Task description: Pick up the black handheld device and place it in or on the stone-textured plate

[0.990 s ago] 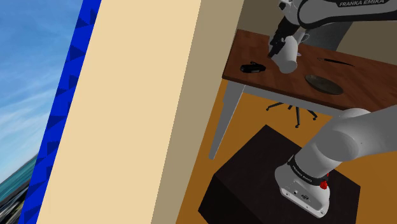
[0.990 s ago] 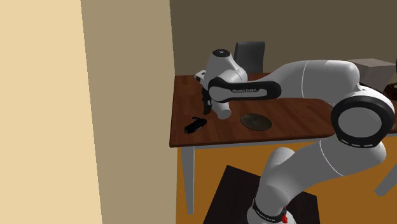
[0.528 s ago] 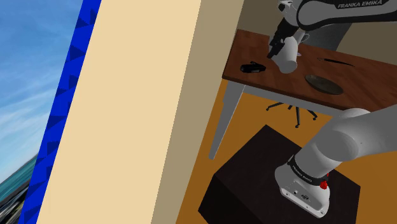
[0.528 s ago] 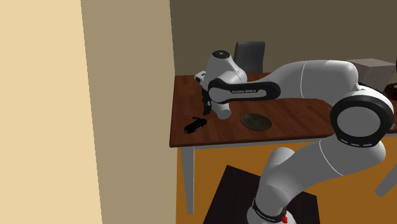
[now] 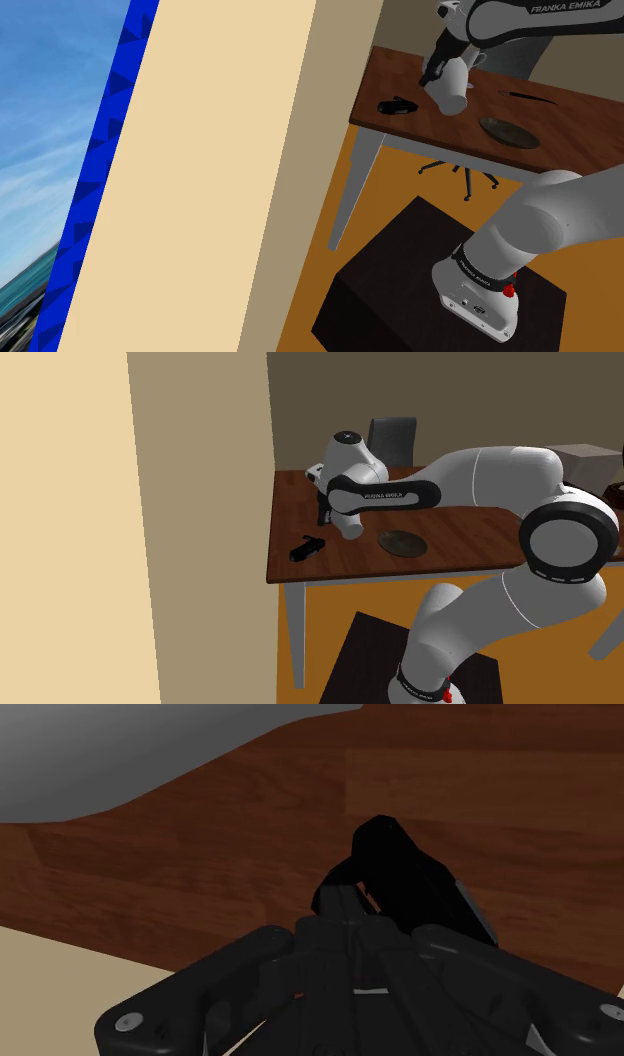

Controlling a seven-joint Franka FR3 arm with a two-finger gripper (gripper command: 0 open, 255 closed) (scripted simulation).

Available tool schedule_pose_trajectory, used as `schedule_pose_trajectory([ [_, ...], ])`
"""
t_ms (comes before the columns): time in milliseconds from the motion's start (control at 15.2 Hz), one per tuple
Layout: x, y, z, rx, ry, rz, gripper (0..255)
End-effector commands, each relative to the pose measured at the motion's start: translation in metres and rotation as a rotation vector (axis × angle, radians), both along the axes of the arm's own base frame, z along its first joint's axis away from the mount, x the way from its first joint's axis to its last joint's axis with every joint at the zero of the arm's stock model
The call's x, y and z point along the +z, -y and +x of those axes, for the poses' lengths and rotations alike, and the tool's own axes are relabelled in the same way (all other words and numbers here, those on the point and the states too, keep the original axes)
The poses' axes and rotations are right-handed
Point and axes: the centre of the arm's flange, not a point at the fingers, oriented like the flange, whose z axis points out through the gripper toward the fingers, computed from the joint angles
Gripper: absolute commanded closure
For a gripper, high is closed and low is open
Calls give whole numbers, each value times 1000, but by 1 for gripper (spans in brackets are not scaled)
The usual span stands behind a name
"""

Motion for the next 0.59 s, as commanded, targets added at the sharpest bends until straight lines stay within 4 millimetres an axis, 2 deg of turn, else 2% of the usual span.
schedule_pose_trajectory([
  [0,0,0,0,0,0,0,255],
  [66,0,0,0,0,0,0,255],
  [132,0,0,0,0,0,0,0],
  [528,-19,-32,66,317,-279,157,0],
])
